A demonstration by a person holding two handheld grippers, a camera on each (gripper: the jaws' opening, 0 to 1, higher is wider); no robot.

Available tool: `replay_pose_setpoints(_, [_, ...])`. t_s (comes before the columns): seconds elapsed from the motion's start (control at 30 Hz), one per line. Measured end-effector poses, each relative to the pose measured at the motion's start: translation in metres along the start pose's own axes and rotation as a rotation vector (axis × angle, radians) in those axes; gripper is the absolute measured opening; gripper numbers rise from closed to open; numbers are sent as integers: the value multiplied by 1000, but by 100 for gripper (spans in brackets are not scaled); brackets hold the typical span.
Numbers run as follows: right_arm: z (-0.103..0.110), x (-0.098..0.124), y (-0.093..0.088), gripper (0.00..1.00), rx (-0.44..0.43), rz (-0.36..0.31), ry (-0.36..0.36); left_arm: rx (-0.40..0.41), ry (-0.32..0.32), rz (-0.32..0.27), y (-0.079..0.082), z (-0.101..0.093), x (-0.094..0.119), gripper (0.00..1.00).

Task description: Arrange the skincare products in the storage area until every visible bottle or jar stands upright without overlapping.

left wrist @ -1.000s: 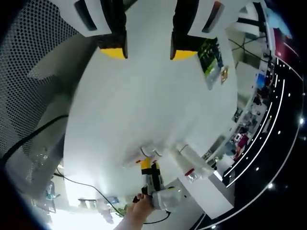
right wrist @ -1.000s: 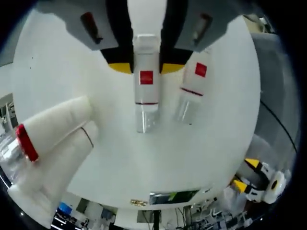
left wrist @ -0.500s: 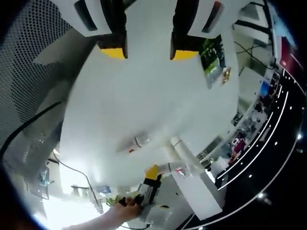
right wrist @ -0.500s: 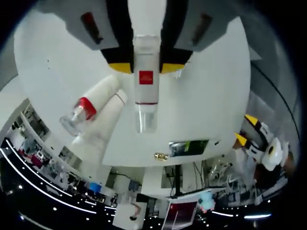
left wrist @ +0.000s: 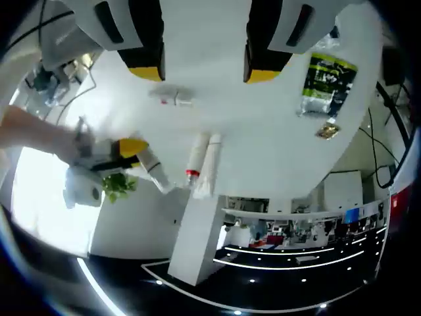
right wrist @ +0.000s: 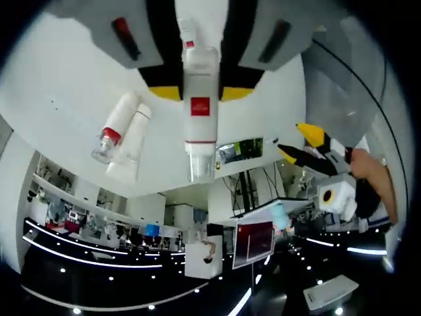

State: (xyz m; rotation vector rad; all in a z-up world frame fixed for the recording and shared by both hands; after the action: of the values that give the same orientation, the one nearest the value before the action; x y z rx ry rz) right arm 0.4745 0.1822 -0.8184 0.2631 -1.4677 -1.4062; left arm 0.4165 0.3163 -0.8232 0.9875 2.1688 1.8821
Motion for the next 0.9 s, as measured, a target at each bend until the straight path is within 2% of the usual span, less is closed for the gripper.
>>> replay_pose_setpoints(0.03, [2, 1, 1, 19, -6, -7, 3, 84, -12, -47, 11, -4, -4, 53])
replay_pose_setpoints(0.1, [15, 5, 6, 19, -29, -46, 29, 204, -45, -85, 22, -10, -9, 63])
replay_pose_setpoints(0.13, [19, 7, 8, 19, -34, -60, 31, 236, -50, -99, 25, -13, -11, 66])
replay_pose_setpoints(0.2, [31, 11, 14, 19, -46, -93, 56, 329, -58, -137, 32, -16, -14, 65])
replay_pose_setpoints(0.23, [35, 14, 18, 19, -56, -113, 61, 388, -87, -161, 36, -22, -14, 65])
replay_pose_setpoints(0.33, [43, 18, 23, 19, -70, -137, 68, 485, -97, -218, 41, -28, -15, 67])
replay_pose_setpoints(0.5, [58, 14, 14, 19, -28, -112, 82, 532, -150, -214, 37, -48, -20, 70])
replay_pose_setpoints(0.67, [73, 9, 7, 20, -10, -84, 99, 514, -156, -208, 34, -57, -23, 70])
replay_pose_setpoints(0.9, [88, 1, -2, 20, 29, -35, 102, 523, -161, -165, 26, -62, -24, 49])
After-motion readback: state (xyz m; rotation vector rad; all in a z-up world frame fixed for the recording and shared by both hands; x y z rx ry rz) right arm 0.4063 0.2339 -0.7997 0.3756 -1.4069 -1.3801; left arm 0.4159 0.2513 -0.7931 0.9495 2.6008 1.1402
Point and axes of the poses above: the point that each gripper's makers call its tool centre point, and the gripper's own axes: x roughly backward along the fingers, z roughly to its left, y roughly out of its top, the point moved 1 cm from there along x, roughly backward along the fingers, and after that the axes turned 14 degrees about -x, right-handed, at the moved point
